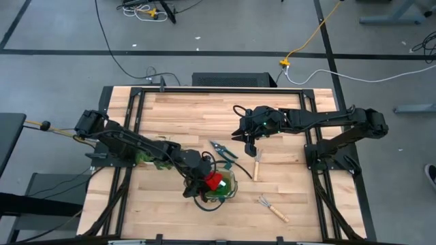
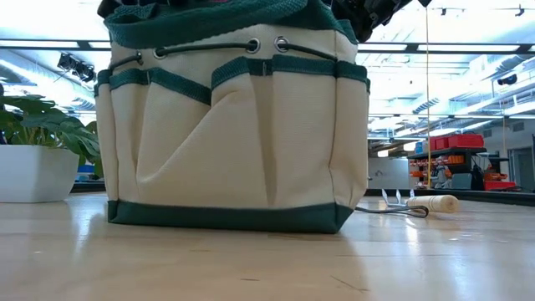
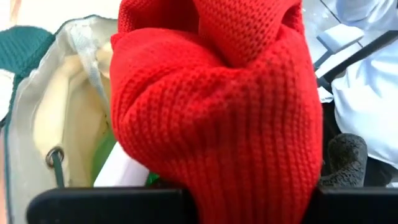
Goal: Pick & Place Garden tools in Gardening bag
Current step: Put the red and black gloves into the gardening bag
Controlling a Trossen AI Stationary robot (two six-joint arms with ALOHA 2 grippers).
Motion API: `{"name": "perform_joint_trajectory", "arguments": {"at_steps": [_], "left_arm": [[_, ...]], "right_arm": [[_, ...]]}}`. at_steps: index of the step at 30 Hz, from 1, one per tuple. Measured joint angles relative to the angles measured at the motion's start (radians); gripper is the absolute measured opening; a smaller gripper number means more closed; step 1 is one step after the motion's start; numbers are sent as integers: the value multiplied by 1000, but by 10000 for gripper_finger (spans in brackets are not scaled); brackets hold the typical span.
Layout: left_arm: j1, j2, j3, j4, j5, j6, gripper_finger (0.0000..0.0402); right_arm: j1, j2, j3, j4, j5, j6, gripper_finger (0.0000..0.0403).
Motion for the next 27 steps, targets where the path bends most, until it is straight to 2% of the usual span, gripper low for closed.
{"name": "perform_joint_trajectory", "arguments": {"at_steps": [6,12,16,20,25,27], "left_arm": [[-10,-29,-3,-43,-23,-44,58],[-30,-84,-5,-236,-110,-117,58],[-40,-89,-4,-263,-128,-144,58],[-42,-88,41,-302,-133,-146,58],[-41,-88,142,-503,-187,-134,58],[-40,-88,157,-526,-194,-133,58]], "right_arm": [[0,0,0,0,0,0,82],[0,0,0,-1,0,0,82],[0,0,0,3,0,-1,82],[0,0,0,8,0,-6,82],[0,0,0,7,0,-6,82],[0,0,0,4,0,-6,82]]}}
